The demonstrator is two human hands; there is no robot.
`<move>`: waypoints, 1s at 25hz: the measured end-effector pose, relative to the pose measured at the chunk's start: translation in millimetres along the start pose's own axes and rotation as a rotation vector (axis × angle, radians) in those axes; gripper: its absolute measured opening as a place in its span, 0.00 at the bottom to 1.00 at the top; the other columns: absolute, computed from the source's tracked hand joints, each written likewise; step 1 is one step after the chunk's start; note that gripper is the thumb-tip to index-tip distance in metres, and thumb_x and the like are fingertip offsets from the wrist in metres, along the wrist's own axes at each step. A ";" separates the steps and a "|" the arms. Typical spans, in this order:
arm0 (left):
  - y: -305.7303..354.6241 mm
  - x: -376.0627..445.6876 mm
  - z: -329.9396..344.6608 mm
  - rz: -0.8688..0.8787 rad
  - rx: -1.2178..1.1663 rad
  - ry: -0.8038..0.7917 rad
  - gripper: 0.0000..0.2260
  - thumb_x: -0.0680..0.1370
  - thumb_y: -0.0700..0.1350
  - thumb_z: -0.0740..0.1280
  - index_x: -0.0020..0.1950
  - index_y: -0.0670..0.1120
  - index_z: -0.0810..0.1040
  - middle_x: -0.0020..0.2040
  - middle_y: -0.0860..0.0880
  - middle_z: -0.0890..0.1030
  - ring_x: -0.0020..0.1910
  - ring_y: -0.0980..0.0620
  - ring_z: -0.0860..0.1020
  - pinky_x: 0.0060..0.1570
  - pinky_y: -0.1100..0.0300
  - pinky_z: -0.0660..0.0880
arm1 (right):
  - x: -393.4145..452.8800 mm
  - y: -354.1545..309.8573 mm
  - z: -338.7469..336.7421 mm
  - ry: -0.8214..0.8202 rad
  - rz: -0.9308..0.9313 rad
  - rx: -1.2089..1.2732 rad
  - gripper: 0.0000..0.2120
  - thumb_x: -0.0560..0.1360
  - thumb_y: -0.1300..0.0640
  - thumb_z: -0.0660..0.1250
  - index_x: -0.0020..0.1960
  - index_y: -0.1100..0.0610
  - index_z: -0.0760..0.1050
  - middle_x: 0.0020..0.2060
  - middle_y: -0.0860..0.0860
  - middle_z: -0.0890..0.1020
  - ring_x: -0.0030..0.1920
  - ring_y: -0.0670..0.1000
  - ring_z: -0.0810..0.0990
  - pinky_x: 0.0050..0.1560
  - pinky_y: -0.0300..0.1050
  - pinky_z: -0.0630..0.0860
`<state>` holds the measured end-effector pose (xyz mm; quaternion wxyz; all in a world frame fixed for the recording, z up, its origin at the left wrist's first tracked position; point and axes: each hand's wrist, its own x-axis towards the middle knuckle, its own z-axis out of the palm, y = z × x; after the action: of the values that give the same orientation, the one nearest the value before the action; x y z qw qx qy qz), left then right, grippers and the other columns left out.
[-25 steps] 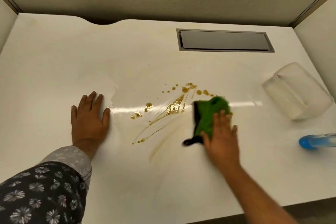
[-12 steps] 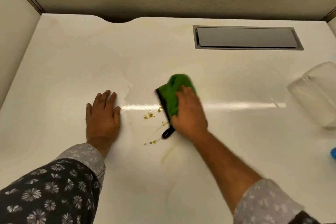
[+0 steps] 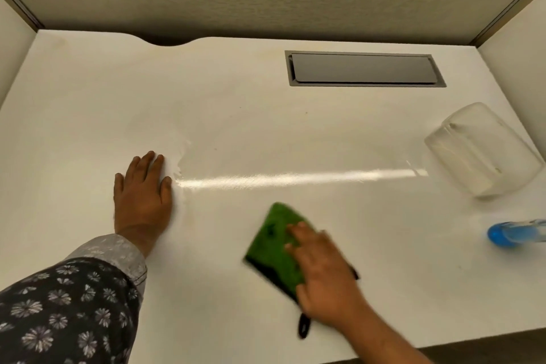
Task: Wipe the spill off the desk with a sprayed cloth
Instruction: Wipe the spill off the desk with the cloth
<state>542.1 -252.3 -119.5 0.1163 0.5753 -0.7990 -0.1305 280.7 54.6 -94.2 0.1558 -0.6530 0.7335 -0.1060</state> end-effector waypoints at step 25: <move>-0.6 -0.2 -1.6 -0.014 0.020 -0.033 0.28 0.83 0.55 0.49 0.83 0.49 0.65 0.84 0.48 0.65 0.84 0.44 0.59 0.82 0.37 0.53 | 73.6 -39.0 0.0 -0.006 0.007 0.011 0.30 0.66 0.50 0.70 0.68 0.54 0.77 0.81 0.51 0.67 0.80 0.58 0.67 0.80 0.59 0.64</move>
<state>543.2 -252.4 -118.2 0.0963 0.5798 -0.7980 -0.1329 309.5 -23.2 -86.8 0.1621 -0.6500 0.7346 -0.1073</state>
